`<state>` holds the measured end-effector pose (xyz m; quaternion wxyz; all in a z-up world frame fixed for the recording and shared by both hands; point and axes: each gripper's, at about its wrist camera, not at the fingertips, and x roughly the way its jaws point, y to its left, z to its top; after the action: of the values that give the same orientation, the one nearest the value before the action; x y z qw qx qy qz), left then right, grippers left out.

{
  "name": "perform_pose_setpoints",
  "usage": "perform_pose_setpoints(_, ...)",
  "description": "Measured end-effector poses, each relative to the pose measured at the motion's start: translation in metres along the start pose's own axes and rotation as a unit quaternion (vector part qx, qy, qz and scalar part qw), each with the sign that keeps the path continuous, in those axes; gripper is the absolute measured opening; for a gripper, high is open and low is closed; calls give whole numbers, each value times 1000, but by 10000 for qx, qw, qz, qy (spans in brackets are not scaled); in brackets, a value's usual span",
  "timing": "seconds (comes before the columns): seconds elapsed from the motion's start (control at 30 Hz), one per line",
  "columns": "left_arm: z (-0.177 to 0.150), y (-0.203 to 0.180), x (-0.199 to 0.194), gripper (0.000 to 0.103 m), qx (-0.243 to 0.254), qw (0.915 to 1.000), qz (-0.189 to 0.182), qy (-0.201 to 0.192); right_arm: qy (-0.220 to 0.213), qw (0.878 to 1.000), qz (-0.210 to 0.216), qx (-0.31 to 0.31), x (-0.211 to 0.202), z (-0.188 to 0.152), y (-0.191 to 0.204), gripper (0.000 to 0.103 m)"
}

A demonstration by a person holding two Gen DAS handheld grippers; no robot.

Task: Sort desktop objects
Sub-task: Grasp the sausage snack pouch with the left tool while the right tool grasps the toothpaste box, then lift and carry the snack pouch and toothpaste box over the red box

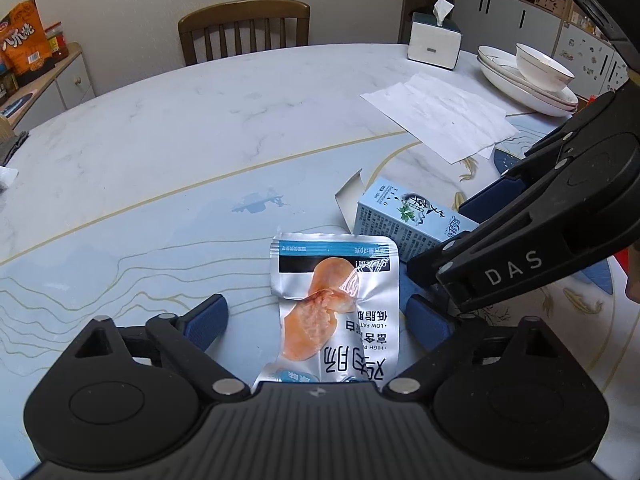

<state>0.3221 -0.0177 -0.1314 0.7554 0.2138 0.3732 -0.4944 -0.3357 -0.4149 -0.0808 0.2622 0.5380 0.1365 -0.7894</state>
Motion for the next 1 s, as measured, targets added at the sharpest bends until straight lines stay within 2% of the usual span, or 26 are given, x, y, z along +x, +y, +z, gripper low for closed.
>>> perform_pose_setpoints(0.1,1,-1,-1,84,23,10000,30,-43,-40,10000,40,-31,-2,1,2,44)
perform_pose_setpoints(0.17,2,-2,-1,79,52,10000,41,-67,-56,10000,43,-36,-2,1,4,43)
perform_pose_setpoints(0.27,3,-3,-2,66,105,9999,30,-100,-87,9999,57,-58,-3,2,6,32)
perform_pose_setpoints(0.33,4,-2,-3,66,79,9999,-18,-90,-89,9999,51,-72,-3,2,6,29)
perform_pose_setpoints(0.7,6,9,-8,63,-346,9991,-240,-10,-159,9997,103,128,-7,-4,5,28)
perform_pose_setpoints(1.0,-5,7,-20,62,-562,9975,-407,101,-190,9994,219,179,-21,-19,8,28)
